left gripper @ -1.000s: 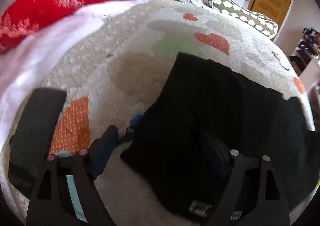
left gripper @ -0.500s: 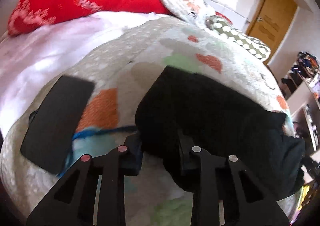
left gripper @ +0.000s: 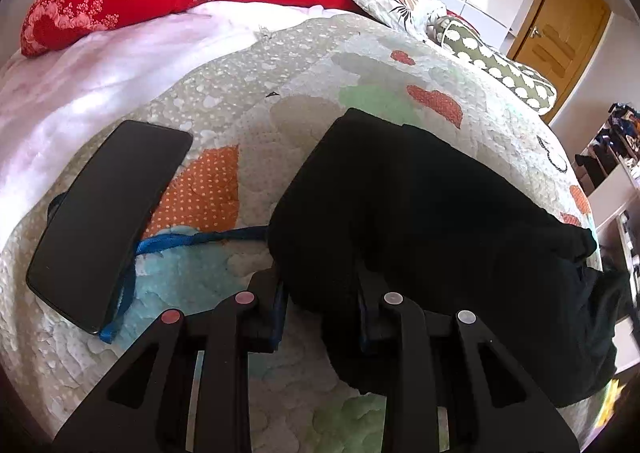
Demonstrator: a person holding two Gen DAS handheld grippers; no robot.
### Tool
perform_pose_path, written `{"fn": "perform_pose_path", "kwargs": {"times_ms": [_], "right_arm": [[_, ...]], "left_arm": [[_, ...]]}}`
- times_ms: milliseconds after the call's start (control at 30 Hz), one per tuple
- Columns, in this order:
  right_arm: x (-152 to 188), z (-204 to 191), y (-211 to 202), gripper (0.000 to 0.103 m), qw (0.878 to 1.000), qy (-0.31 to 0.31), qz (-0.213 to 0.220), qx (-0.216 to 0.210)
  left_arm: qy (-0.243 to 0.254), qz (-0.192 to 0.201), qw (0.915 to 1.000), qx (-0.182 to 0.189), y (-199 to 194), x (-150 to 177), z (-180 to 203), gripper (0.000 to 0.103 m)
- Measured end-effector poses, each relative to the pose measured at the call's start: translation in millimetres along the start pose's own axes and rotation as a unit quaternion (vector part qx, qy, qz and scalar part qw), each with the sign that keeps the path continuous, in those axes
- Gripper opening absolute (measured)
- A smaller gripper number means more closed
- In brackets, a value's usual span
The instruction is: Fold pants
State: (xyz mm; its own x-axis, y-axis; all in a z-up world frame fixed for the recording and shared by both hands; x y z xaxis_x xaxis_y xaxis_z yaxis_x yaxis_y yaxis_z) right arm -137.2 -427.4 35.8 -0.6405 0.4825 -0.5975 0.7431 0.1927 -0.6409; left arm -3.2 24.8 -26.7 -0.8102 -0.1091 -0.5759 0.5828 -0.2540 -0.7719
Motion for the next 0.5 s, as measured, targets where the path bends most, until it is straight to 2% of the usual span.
{"fn": "perform_pose_path", "kwargs": {"times_ms": [100,233,333,400,433,500], "right_arm": [[22,13,29,0.055,0.999,0.018,-0.049,0.007],[29,24,56,0.055,0.998,0.044,-0.046,0.007],[21,12,64,0.01,0.998,0.032,-0.046,-0.005],[5,-3,37,0.01,1.0,0.005,-0.02,-0.001],[-5,-12,11,0.01,0.999,-0.028,0.003,0.024],[-14,-25,-30,0.011,0.995,-0.075,0.017,0.063]], "left_arm": [[0.005,0.0,1.0,-0.005,0,0,1,0.026],[0.005,-0.007,1.0,-0.005,1,0,1,0.026],[0.003,-0.01,0.9999,-0.009,0,-1,2,0.026],[0.004,-0.009,0.9999,-0.004,0,-2,3,0.026],[0.003,-0.01,0.9999,-0.003,0,-2,3,0.026],[0.0,-0.012,0.9999,-0.001,2,-2,2,0.026]]}}
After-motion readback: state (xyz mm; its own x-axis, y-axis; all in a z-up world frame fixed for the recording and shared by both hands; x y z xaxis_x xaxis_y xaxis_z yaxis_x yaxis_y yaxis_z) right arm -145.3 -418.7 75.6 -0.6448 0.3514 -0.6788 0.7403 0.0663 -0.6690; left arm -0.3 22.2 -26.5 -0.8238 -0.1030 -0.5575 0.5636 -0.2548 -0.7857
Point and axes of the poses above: each gripper's, at about its wrist camera, not at the fingertips, and y roughly the way its jaws point, z to its right, x to its underside, the point moved 8 cm from there along y, roughly the way its jaws point, and after that the axes turned 6 degrees about x, right-handed, at the moved point
